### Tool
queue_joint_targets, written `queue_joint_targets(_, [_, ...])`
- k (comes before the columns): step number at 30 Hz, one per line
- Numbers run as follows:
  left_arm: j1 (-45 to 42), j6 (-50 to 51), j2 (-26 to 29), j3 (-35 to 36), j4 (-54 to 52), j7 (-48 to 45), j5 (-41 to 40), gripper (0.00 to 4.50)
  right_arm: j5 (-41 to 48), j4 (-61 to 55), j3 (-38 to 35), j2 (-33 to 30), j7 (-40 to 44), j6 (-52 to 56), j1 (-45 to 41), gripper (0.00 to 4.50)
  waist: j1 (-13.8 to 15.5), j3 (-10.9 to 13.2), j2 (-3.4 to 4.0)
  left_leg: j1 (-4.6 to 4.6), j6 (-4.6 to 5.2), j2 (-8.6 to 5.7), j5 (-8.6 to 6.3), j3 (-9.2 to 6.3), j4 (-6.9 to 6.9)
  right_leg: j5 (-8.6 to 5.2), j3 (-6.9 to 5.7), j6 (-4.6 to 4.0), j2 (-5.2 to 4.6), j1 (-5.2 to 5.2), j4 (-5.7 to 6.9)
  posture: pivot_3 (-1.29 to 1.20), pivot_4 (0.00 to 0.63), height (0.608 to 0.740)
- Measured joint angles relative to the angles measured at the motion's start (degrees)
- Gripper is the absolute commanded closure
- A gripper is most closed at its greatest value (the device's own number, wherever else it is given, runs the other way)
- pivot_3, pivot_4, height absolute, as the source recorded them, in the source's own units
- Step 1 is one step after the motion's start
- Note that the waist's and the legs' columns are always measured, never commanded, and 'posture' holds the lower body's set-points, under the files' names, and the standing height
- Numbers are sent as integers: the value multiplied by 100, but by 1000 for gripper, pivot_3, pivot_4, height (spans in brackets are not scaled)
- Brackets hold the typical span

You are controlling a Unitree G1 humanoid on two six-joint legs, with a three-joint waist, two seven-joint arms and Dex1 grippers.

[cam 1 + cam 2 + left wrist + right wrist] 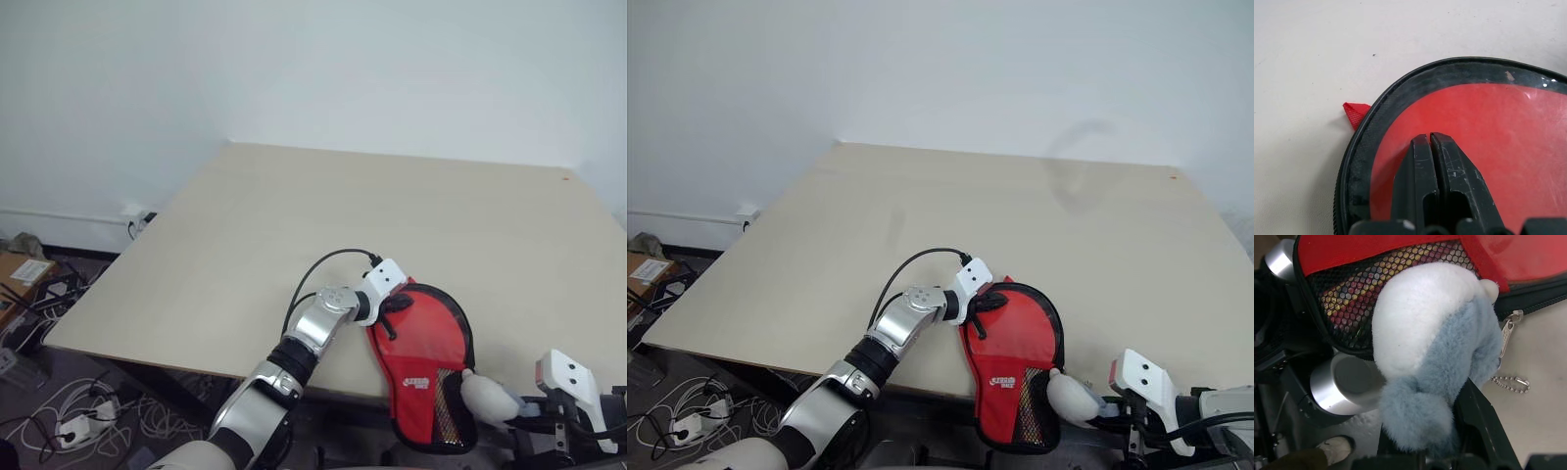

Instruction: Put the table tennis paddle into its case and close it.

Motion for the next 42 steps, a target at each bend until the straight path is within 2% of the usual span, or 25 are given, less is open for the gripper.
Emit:
queue_joint_targets(8, [2, 0, 35, 17, 26, 33, 3, 4500, -9, -44, 165, 112, -146, 124, -202, 4305, -42, -4, -7, 9, 0, 5, 0, 3, 9, -3, 0, -7, 1, 1, 12, 0, 0, 740])
queue_joint_targets(15, [-2, 0, 154, 70, 77, 51, 10, 4500, -118, -206, 424, 401, -605, 433, -557, 4305, -166, -36, -49, 20, -3, 21, -1, 12, 23, -3, -5, -10, 6, 5, 19, 0, 0, 740])
queue_joint_targets(17, [-4, 0, 165, 89, 92, 83, 19, 4500, -119, -199, 448, 407, -636, 516, -683, 3656, -208, -35, -49, 22, -17, 22, -9, 12, 34, -3, -6, -11, 6, 9, 20, 0, 0, 740])
queue_joint_targets(18, [-8, 0, 165, 96, 102, 92, 21, 4500, -113, -186, 454, 422, -653, 558, -770, 3567, -218, -35, -49, 23, -25, 23, -14, 12, 36, -3, -6, -11, 6, 9, 20, 0, 0, 740])
queue_joint_targets(24, [-13, 0, 154, 112, 116, 83, 21, 4500, -23, 48, 461, 485, -614, 806, -1048, 1879, -231, -39, -39, 22, -22, 22, -12, 12, 42, -2, -6, -11, 6, 9, 25, 0, 0, 740])
queue_joint_targets(27, [-14, 0, 151, 113, 116, 76, 21, 4500, -8, 122, 461, 485, -563, 837, -1140, 1209, -230, -42, -33, 19, -3, 19, -1, 12, 42, -2, -3, -11, 6, 7, 25, 0, 0, 740])
queue_joint_targets(37, [-64, -42, 136, 118, 197, 77, 21, 4500, 19, 247, 437, 573, -588, 949, -1484, 1209, -230, -41, -20, 11, -4, 18, -2, 17, 54, -2, 2, -11, 5, 2, 26, 0, 0, 740])
queue_joint_targets(40, [-83, -51, 139, 119, 223, 77, 21, 4500, 129, 234, 409, 574, -595, 1079, -1613, 774, -230, -41, -16, 10, -4, 18, -2, 18, 58, -2, 2, -11, 5, 1, 26, 0, 0, 740])
queue_joint_targets(42, [-101, -55, 123, 119, 253, 77, 21, 4500, 250, 227, 339, 574, -599, 1194, -1680, 159, -230, -40, -16, 8, -5, 18, -2, 18, 60, -2, 2, -11, 6, 1, 26, 0, 0, 740])
